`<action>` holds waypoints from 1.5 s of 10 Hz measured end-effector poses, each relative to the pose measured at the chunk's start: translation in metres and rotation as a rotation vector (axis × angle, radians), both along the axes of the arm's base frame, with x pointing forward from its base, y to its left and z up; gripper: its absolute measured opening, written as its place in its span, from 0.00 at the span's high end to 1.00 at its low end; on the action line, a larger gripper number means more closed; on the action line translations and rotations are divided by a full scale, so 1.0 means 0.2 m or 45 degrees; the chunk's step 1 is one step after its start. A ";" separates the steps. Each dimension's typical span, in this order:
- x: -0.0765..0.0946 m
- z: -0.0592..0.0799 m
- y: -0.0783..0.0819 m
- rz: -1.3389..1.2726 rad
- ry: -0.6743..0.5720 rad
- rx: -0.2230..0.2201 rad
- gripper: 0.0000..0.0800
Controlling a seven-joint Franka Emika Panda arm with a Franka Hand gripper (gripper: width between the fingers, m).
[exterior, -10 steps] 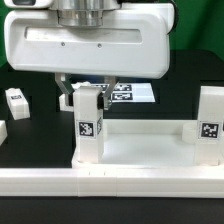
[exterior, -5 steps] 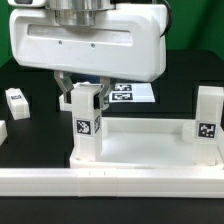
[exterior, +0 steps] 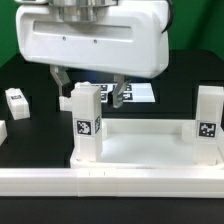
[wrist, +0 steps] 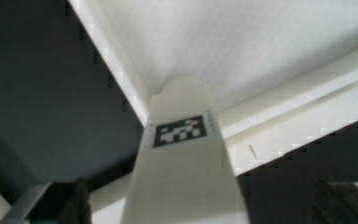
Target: Assemble desk
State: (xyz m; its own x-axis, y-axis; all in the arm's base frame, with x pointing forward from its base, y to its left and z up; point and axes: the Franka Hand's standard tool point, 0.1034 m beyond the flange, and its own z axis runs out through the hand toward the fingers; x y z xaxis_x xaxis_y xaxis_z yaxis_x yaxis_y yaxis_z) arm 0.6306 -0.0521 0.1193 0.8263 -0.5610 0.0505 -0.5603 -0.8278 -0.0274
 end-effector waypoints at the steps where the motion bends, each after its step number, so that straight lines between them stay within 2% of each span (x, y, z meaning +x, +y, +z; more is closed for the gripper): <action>1: -0.04 0.02 0.04 -0.055 0.003 0.013 0.20; 2: -0.08 0.04 0.10 -0.137 0.011 0.027 0.19; 4: -0.11 0.00 0.20 -0.223 0.029 0.031 0.19; 12: -0.12 -0.04 0.21 -0.219 0.038 0.026 0.19; 14: -0.22 -0.09 0.26 -0.270 0.038 0.025 0.19; 15: -0.24 -0.11 0.26 -0.272 0.032 0.023 0.19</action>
Offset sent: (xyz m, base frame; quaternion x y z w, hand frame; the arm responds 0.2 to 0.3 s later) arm -0.0112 0.0304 -0.0123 -0.0103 0.0111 0.1026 0.9946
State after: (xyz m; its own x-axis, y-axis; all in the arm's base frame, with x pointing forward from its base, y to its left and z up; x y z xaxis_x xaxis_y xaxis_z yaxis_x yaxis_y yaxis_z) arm 0.5818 0.0004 0.0980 0.6892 -0.7243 0.0197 -0.7239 -0.6895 -0.0246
